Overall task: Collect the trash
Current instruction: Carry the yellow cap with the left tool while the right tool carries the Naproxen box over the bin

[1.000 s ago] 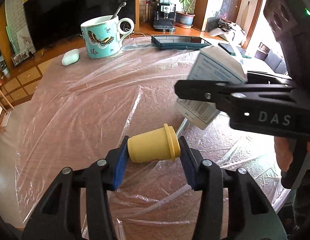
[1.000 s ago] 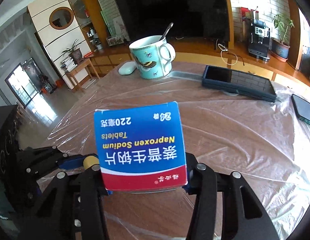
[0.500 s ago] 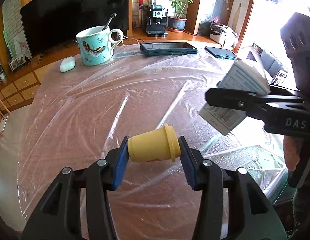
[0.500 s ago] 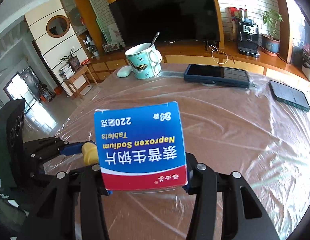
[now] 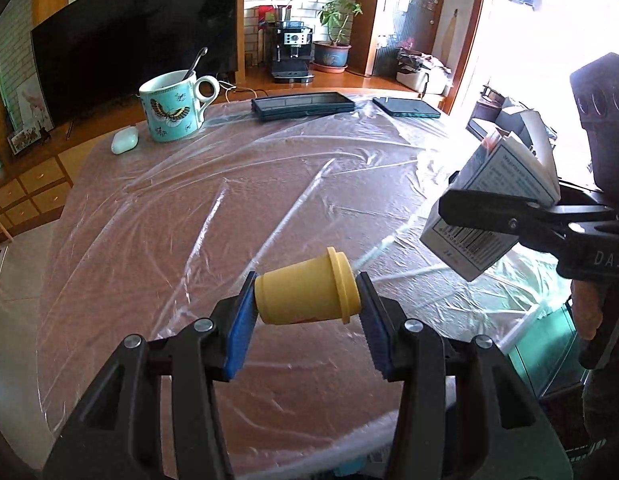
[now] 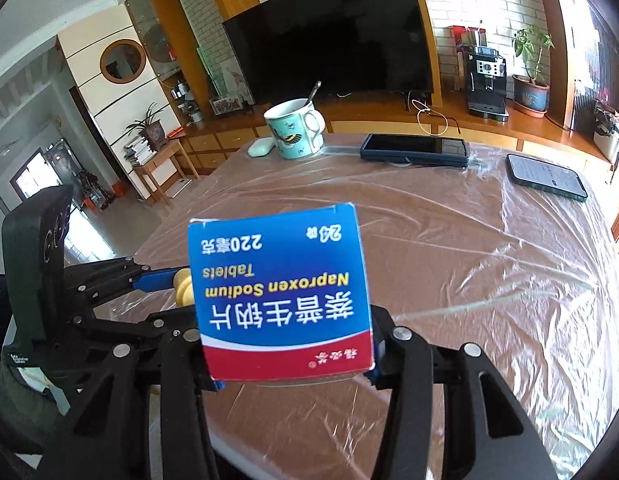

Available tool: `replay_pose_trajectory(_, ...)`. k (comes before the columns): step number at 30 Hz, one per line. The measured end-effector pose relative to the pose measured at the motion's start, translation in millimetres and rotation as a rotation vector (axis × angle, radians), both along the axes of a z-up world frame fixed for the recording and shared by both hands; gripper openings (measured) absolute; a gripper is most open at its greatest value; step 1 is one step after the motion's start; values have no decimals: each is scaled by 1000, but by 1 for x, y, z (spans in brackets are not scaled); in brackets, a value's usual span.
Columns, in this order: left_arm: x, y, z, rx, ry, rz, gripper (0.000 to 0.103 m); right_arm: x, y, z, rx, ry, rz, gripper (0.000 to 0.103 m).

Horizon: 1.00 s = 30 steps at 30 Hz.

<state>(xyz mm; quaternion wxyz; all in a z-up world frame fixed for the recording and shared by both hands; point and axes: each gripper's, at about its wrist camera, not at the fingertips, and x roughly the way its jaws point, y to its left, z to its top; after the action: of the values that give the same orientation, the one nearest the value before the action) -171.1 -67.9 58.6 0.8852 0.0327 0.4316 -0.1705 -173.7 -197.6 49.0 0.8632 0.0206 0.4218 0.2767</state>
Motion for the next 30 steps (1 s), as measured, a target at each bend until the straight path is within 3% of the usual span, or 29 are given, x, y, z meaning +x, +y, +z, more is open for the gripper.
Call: replay_pose_trajectory(30,-105,-14,9,-22,-4,-111,49,-132,-8,-1,-13,24,94,48)
